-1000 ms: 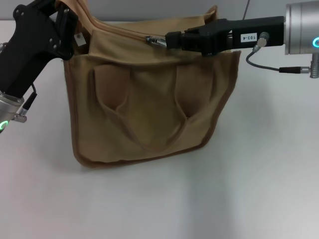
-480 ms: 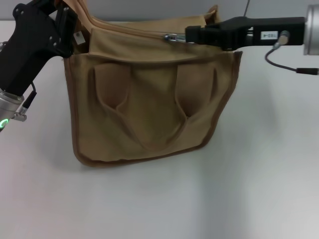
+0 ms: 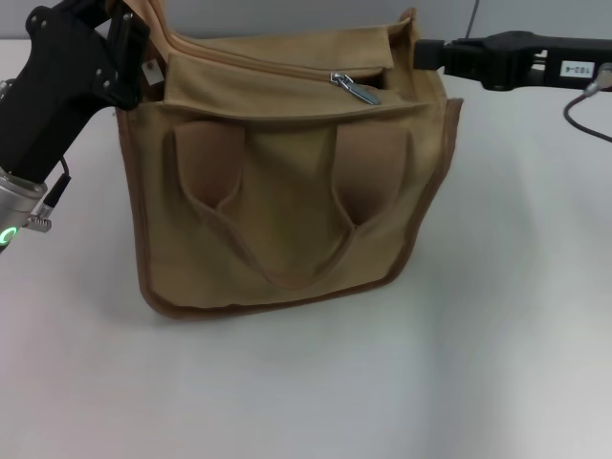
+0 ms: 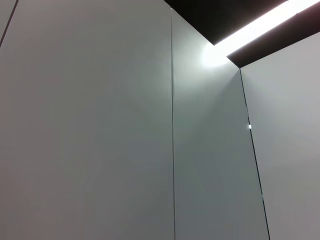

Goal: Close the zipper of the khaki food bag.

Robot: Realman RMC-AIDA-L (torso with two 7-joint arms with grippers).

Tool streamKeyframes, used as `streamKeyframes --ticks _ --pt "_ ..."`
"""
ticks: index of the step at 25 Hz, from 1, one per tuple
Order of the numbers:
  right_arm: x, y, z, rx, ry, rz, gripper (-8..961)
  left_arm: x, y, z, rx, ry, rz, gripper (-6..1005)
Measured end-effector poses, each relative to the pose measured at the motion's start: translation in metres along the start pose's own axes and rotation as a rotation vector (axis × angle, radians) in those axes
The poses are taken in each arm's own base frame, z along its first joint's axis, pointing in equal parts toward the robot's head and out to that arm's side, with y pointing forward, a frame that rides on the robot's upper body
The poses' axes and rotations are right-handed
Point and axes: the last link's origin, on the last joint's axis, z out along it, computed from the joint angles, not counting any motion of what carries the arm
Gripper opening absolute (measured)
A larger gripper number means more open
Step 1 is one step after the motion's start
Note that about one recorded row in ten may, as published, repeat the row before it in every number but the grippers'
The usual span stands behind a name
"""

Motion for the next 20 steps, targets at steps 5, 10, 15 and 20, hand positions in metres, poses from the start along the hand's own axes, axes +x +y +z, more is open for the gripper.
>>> streamKeyframes --ticks 5,10,15,20 --pt "0.003 -0.004 -0.010 0.019 -0.024 0.011 -1 0.000 0.000 0.001 -0.003 0.000 0.000 30" --pt "0.005 -0.002 -0.011 0.001 -0.026 0.002 0 0.000 0.001 0.001 -0.006 -0.002 -0.001 30" --pt "-0.002 0.004 0.009 -0.056 0.014 -0.015 11 0.000 0.003 0.004 -0.023 0.007 -0.013 30" --pt "-0.005 0.002 0.031 -0.063 0.101 -0.033 68 0.002 0.005 0.006 -0.041 0.022 -0.021 30"
